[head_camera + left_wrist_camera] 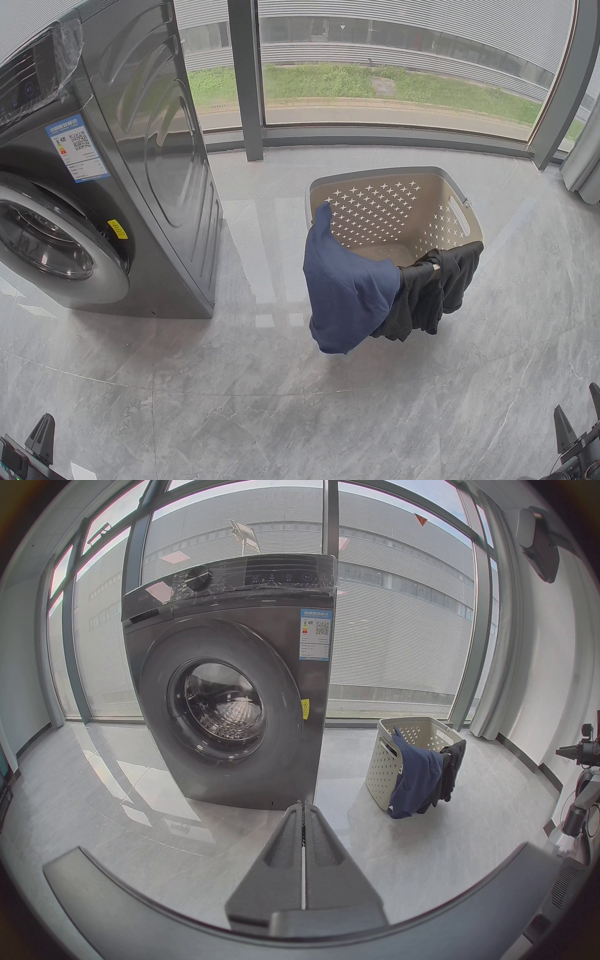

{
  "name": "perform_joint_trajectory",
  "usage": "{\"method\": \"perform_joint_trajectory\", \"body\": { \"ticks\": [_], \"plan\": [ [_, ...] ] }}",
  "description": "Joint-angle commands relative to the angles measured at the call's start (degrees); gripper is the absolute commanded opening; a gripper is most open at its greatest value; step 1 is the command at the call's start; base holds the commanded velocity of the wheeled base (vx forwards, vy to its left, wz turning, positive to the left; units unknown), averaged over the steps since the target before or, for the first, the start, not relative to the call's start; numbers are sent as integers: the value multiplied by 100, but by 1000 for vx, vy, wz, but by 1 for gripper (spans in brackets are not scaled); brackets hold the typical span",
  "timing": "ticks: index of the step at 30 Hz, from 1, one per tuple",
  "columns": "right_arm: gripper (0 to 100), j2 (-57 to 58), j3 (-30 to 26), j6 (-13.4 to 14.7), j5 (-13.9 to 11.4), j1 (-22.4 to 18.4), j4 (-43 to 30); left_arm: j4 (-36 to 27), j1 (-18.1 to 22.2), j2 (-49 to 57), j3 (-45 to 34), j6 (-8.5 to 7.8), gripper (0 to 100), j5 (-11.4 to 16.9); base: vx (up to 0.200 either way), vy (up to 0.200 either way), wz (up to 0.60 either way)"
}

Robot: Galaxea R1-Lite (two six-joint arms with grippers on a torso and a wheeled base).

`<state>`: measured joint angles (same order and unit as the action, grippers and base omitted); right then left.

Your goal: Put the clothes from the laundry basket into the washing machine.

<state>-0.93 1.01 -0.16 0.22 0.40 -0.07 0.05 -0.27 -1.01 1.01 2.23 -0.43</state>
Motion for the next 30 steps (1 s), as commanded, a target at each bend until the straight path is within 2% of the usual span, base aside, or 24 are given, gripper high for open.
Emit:
{"method": "perform_joint_trajectory", "body": {
  "ticks": [1, 5, 14, 19, 23, 30],
  "plan": [
    [100, 66, -92, -2, -4, 4, -1, 4, 0, 92, -101, 5, 0, -1, 0, 0, 0],
    [100, 66, -84, -2, -4, 4, -1, 4, 9, 101, -101, -3, 0, -1, 0, 0, 0],
    [100, 66, -84, -2, -4, 4, -1, 4, 0, 101, -101, 5, 0, -1, 0, -200, 0],
    [100, 66, -84, -2, 4, 4, -1, 4, 0, 92, -101, 5, 0, -1, 0, 0, 0],
    [100, 66, -92, -2, 4, 4, -1, 4, 0, 101, -101, -3, 0, -1, 0, 0, -450],
    [100, 66, -84, -2, -4, 4, -1, 4, 0, 92, -101, -3, 0, -1, 200, 0, 0]
  ]
}}
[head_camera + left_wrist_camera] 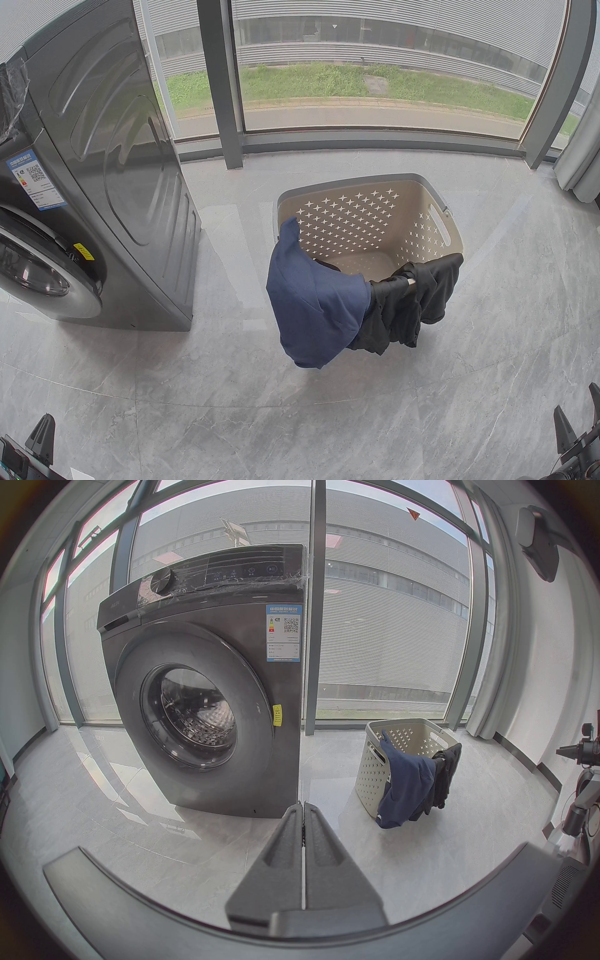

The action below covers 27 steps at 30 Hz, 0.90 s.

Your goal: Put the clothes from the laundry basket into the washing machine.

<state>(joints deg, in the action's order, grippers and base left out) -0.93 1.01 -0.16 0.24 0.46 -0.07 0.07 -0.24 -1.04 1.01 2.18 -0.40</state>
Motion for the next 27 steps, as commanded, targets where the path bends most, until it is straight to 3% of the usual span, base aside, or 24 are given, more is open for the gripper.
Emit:
{"method": "perform_joint_trajectory", "body": {
  "ticks": [1, 11, 23, 27],
  "plan": [
    [100, 66, -84, -2, 2, -2, -1, 1, -2, 95, -101, 2, 0, -4, 200, 0, 0],
    [100, 66, -92, -2, 2, -2, -1, 1, -2, 95, -101, 2, 0, -4, 20, 0, 0],
    [100, 66, -84, -2, -7, -2, -1, 1, -2, 104, -101, 10, 0, -4, 0, -200, 0],
    [100, 66, -84, -2, 2, -2, -1, 1, -2, 95, -101, 2, 0, -4, 0, 0, 0]
  ]
}}
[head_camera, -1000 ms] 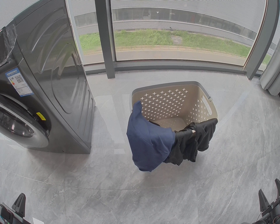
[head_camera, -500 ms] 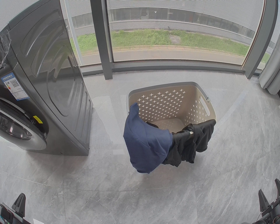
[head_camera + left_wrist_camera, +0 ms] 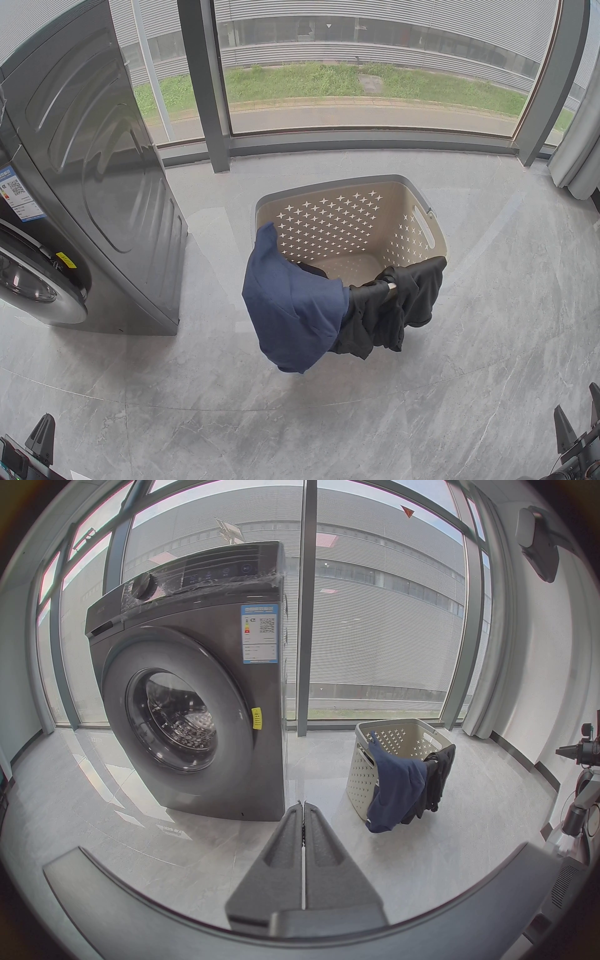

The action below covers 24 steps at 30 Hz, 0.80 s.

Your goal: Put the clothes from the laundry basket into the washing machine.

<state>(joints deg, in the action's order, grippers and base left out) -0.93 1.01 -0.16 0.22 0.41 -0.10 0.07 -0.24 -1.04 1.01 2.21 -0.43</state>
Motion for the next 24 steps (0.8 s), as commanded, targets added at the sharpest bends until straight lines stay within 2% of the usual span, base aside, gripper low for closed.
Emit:
{"method": "perform_joint_trajectory", "body": {
  "ticks": [1, 5, 24],
  "plan": [
    [100, 66, -84, -2, 4, 2, 1, 1, -2, 95, -101, -1, 0, -1, 0, 0, 0],
    [100, 66, -84, -2, 4, 2, 1, 1, -2, 95, -101, -1, 0, -1, 0, 0, 0],
    [100, 66, -84, -2, 4, 2, 1, 1, -2, 95, -101, 8, 0, -1, 189, 0, 0]
  ]
}}
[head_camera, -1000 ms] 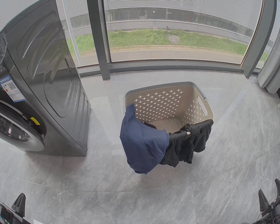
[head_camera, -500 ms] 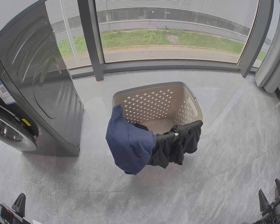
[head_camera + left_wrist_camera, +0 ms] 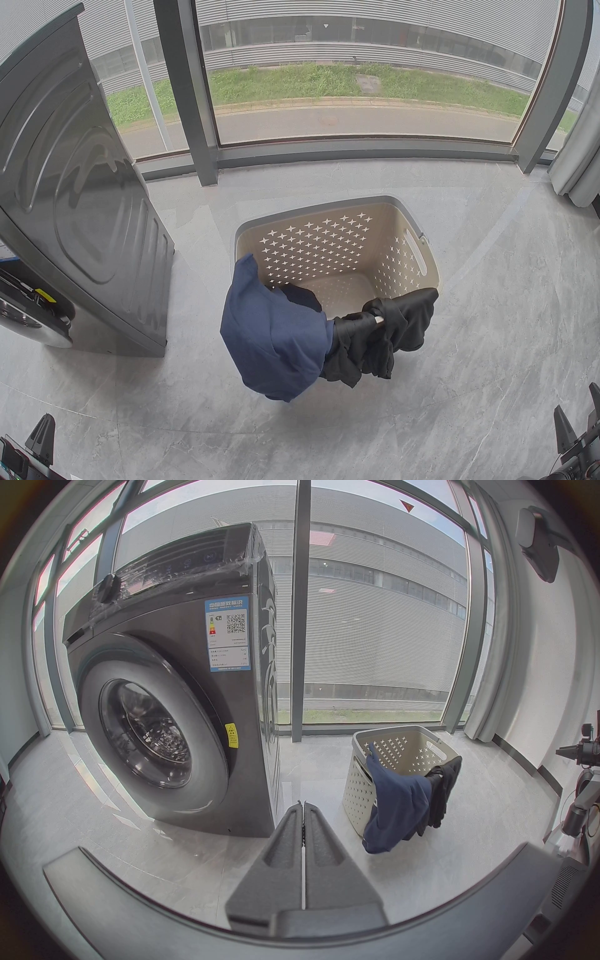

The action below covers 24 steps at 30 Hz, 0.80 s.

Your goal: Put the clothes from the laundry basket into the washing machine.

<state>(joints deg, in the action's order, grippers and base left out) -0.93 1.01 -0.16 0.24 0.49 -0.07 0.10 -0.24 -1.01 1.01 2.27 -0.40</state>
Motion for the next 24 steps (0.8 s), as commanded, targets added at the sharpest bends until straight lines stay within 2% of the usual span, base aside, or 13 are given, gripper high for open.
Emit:
{"method": "perform_joint_trajectory", "body": {
  "ticks": [1, 5, 11, 24],
  "plan": [
    [100, 66, -84, -2, 2, -5, -1, -1, -2, 92, -101, 2, 0, -4, 0, 0, 0],
    [100, 66, -92, -2, 2, -5, -1, -1, -2, 92, -101, 2, 0, -4, 0, 0, 0],
    [100, 66, -84, -2, 2, -5, -1, -1, -2, 92, -101, 2, 0, -4, 0, -200, 0],
    [100, 66, -84, -2, 2, -5, -1, -1, -2, 92, -101, 2, 0, -13, 15, 0, 0]
  ]
}}
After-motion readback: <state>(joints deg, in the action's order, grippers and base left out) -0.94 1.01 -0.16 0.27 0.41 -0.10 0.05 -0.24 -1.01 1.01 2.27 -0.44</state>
